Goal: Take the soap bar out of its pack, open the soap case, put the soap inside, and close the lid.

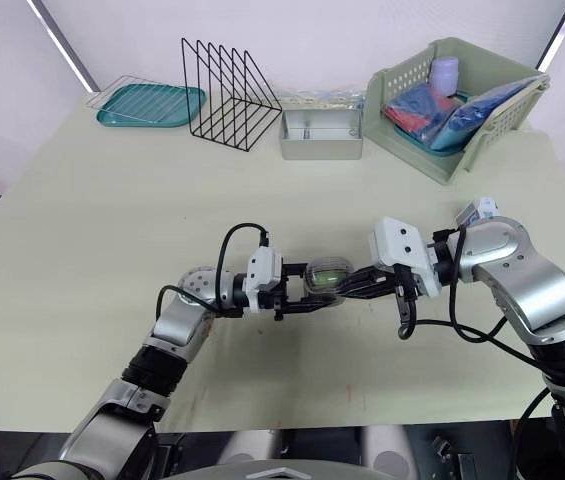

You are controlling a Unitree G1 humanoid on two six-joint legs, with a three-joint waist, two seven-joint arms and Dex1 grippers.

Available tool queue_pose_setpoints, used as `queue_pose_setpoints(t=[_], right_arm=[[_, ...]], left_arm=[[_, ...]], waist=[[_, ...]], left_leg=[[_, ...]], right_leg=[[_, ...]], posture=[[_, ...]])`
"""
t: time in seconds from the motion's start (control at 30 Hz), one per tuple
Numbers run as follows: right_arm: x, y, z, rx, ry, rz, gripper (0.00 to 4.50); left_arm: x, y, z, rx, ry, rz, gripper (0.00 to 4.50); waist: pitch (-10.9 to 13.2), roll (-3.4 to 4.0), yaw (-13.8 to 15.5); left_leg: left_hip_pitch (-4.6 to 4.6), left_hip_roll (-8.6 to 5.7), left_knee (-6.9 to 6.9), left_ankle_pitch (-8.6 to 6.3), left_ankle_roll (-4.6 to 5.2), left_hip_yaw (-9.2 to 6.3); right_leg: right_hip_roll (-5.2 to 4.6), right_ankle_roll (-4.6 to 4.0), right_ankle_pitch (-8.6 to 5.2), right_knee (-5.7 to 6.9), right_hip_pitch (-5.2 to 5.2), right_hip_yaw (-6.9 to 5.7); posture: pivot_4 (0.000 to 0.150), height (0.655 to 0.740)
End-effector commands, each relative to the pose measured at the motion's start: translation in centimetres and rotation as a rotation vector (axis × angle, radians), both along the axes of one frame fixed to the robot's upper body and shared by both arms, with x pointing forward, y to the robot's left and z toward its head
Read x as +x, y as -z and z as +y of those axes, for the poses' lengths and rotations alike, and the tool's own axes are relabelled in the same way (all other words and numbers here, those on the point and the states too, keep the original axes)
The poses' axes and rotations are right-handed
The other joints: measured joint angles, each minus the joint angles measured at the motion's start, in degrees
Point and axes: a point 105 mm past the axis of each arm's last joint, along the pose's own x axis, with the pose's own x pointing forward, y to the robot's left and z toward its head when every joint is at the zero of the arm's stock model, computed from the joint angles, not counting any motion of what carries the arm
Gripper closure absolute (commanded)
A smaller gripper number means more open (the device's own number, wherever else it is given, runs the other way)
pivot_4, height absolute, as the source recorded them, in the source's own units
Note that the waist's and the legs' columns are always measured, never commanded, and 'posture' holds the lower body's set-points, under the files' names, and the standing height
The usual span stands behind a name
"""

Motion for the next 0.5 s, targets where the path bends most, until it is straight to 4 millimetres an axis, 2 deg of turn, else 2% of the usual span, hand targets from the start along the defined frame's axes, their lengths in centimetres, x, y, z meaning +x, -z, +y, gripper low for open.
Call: queue_pose_setpoints(t=[0.03,0.5], right_arm=[[-0.13,-1.02,0.32,0.016,-0.026,-0.044,4.35],[-0.13,-1.14,0.42,0.017,-0.027,-0.044,4.35]], left_arm=[[-0.12,-0.83,-0.32,-0.008,0.011,-0.044,2.47],[-0.09,-0.88,-0.28,-0.006,0.010,-0.046,2.47]], waist=[[0.0,0.00,0.0],[0.0,0.00,0.0]], left_leg=[[0.00,0.00,0.00,0.00,0.00,0.00],[0.00,0.00,0.01,0.00,0.00,0.00]], right_leg=[[0.00,0.00,0.00,0.00,0.00,0.00],[0.00,0.00,0.00,0.01,0.00,0.00]], posture=[[0.150,0.7400],[0.150,0.7400]])
